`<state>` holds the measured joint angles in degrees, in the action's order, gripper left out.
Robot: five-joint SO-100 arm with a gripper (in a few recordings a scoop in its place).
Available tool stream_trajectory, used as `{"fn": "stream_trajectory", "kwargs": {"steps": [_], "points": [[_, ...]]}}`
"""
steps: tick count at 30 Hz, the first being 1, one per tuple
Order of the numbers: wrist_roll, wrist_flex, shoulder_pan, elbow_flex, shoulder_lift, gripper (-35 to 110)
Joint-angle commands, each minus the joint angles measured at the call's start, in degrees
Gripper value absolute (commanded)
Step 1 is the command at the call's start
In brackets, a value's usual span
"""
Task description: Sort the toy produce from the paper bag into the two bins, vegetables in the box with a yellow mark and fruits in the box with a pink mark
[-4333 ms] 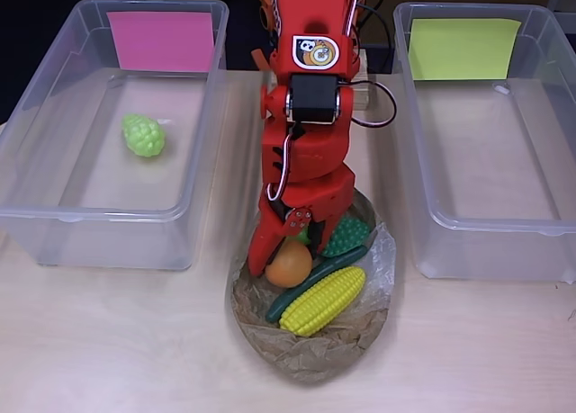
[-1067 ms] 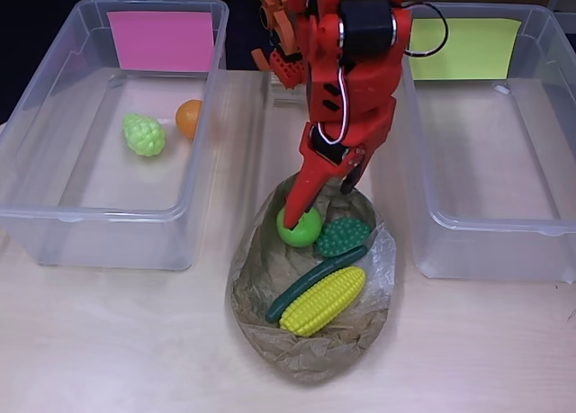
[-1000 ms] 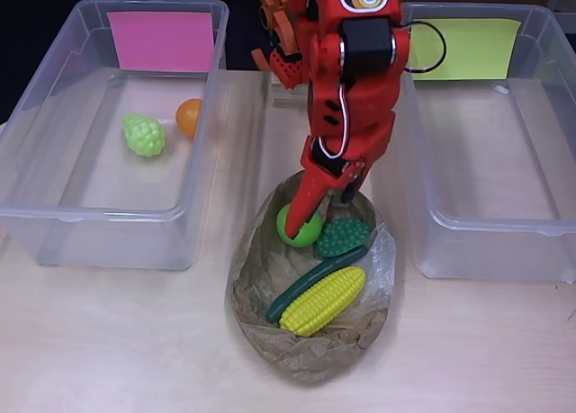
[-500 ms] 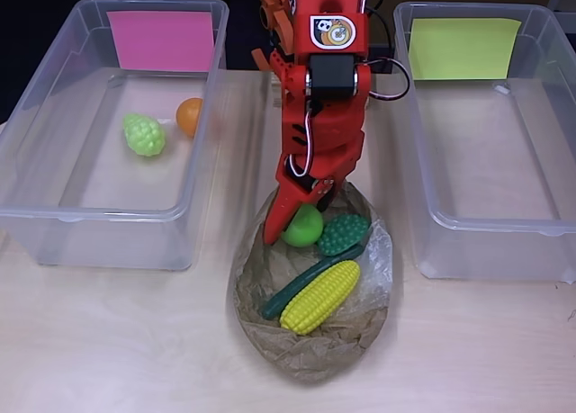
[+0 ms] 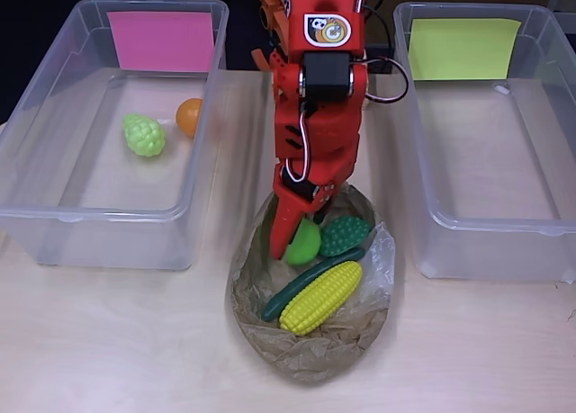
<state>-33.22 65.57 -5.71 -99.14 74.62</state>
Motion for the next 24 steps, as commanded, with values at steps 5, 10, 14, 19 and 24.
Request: {"fn": "stream_trajectory", "kwargs": {"steps": [5, 10, 14, 19, 24], "points": [[1.3, 3.3, -2.5, 5.2, -1.0, 34], [-0.9, 5.4, -3.2, 5.5, -3.2, 38], [-0.4, 5.4, -3.2, 6.6, -5.3, 39], [1.7, 4.0, -1.9, 8.3, -8.4, 39], [3.6, 2.5, -0.4, 9.7, -10.8, 32]]}}
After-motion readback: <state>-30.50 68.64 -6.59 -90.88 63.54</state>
